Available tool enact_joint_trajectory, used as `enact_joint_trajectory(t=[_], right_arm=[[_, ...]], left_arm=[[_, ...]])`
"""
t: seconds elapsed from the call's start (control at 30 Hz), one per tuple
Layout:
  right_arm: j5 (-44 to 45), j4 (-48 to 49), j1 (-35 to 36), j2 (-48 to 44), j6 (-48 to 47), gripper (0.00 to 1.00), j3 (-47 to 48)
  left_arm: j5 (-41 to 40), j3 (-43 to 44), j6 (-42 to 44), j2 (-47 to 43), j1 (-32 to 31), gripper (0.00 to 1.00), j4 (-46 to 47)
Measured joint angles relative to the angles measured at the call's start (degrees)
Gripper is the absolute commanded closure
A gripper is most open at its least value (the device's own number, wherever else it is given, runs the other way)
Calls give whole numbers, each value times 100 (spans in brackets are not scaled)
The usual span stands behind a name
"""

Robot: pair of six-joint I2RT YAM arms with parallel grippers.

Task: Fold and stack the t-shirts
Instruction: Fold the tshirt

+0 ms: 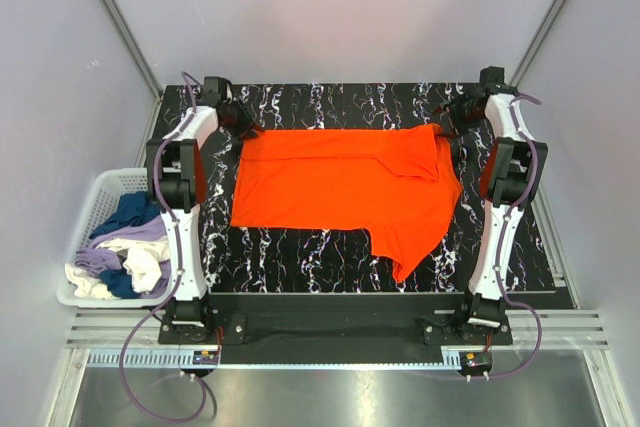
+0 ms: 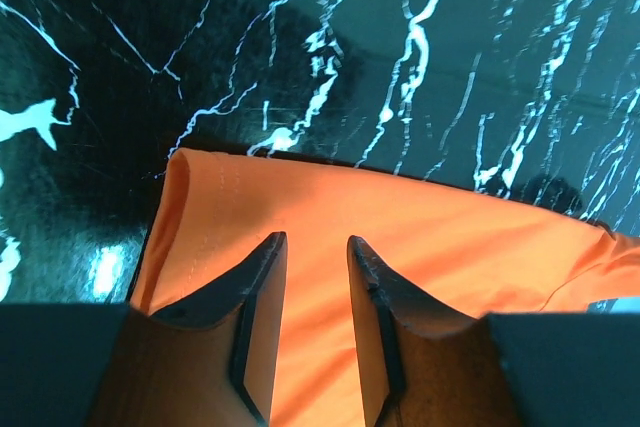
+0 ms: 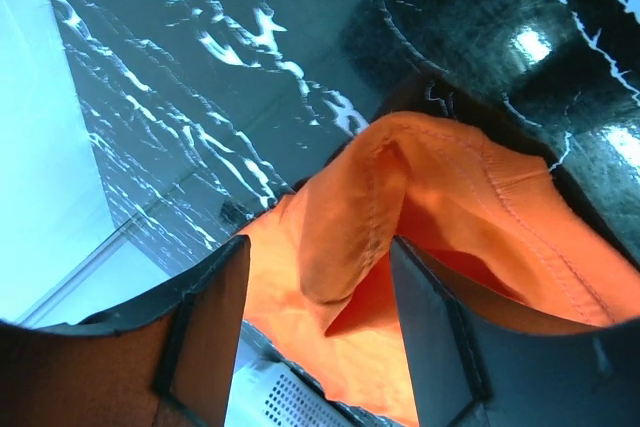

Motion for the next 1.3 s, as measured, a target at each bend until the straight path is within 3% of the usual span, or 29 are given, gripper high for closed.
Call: enact_joint_trajectory(t=[0.2, 0.37, 0.57, 0.6, 0.67, 0.9, 0.93, 1.03, 1.13, 1.3], right_arm=[[-44, 254, -20, 11, 190, 44, -400], [-85, 507, -39, 33, 302, 71, -463], [-85, 911, -131, 28, -20, 79, -822], [-96, 979, -164, 31, -179, 91, -881], [-190, 1121, -258, 31, -575, 100, -964], [-675, 2055, -498, 31, -1591, 100, -1355], [-704, 2096, -498, 31, -1679, 83, -1360], [-767, 2247, -481, 31, -1875, 60, -1362], [-737, 2122, -472, 31, -2031, 57, -1244], [-160, 1038, -481, -83, -2332, 46, -785]], left_arm=[[103, -2, -146, 94, 0, 69, -2], [103, 0, -234, 188, 0, 69, -133], [122, 42, -376, 264, 0, 69, -262], [120, 44, -387, 267, 0, 69, -271], [116, 44, -404, 269, 0, 70, -289], [144, 63, -404, 291, 48, 70, -334], [144, 63, -404, 291, 50, 70, -337], [144, 63, -398, 291, 52, 69, -341], [173, 63, -387, 291, 57, 62, -341], [197, 50, -249, 175, 61, 48, -420]])
